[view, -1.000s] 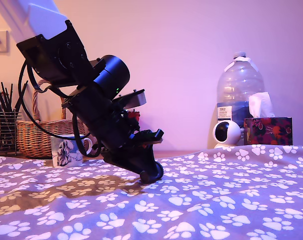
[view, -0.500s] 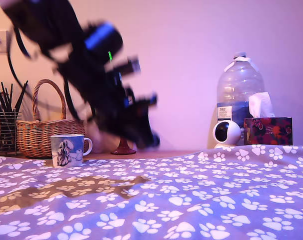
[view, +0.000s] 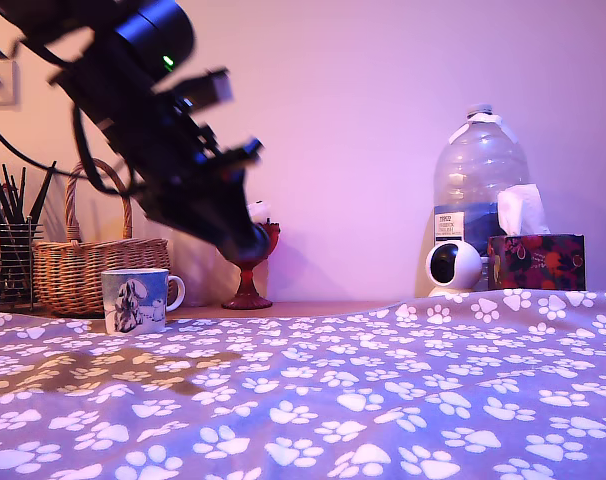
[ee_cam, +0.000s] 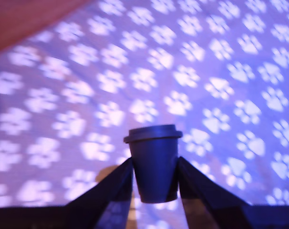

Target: Pick the coffee capsule and then drop it inside the coffee cup in front of you

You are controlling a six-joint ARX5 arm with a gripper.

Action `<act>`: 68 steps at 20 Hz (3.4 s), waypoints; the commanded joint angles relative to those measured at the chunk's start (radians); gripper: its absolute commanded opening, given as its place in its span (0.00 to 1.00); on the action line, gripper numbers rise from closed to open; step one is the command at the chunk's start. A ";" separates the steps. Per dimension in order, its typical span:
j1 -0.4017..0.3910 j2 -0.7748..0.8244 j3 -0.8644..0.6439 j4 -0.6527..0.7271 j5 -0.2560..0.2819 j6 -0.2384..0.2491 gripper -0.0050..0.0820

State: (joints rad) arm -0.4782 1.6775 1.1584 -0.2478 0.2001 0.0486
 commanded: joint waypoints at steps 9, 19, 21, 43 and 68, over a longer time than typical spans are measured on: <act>0.113 -0.029 -0.002 -0.025 -0.037 0.005 0.33; 0.239 -0.031 -0.002 -0.049 -0.053 0.005 0.33; 0.266 -0.031 -0.002 -0.036 -0.057 0.005 0.33; 0.310 -0.030 -0.002 0.227 -0.111 0.010 0.33; 0.365 0.465 0.697 -0.216 -0.102 0.004 0.33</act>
State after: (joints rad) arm -0.1112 2.1059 1.8439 -0.4595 0.0937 0.0551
